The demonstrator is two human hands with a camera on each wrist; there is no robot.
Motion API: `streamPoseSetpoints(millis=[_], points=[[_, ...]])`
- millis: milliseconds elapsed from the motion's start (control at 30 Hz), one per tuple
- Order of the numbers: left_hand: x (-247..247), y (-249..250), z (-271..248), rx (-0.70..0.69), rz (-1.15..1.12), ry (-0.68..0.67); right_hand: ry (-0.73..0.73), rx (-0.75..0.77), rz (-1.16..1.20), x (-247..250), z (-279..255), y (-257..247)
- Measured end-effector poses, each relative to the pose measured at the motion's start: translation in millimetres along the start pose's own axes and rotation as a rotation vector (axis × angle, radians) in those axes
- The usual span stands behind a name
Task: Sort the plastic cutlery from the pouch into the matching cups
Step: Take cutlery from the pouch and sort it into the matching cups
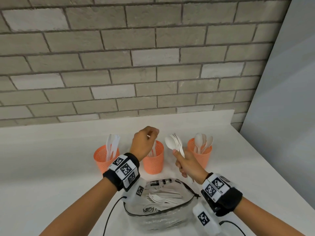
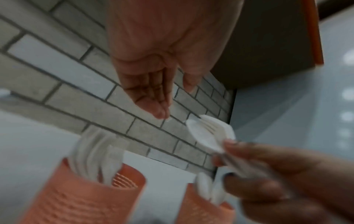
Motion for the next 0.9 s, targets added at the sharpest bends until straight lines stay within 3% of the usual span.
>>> streamPoseSetpoints(millis=[100,200,333,433,533,600,767,900], points=[[-12,11,-20,0.199,-0.28,-0.196,0.168,0.214,-0.44,-6,-2,-8],[-27,19,-40,0.296,-0.614,-0.336,0.251,0.308,-0.891,-14,-7,-15],[-38,19,-48,0.347,-0.882,-0.241,0.364,0.379,-1.336,-28,-11,-12],[-36,14,-49,0.391,-0.93,-0.209,0.41,0.423,-1.403,-30,-12,-8],[-30,8,-51,0.35,-0.904,-0.24,0.253,0.381,-1.158,-31,-18,-13],[-24,4,-51,0.331,-0.895,-0.257,0.056,0.283,-0.78,-30,-20,-13],[-14,-2,-50,0.296,-0.821,-0.4,-0.254,0.085,-0.089,-34,-20,-18],[-8,-2,-50,0.296,-0.728,-0.446,-0.387,0.027,0.043,-37,-23,-23]])
Point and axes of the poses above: each hand's wrist, its own z-axis towards the middle knuckle, its own x-axis out of the back of the hand, y = z × x, the point moved 2 cm from there along z, towards the middle knuckle, and after that the axes turned 8 degrees about -y, right-handed, at the moved point
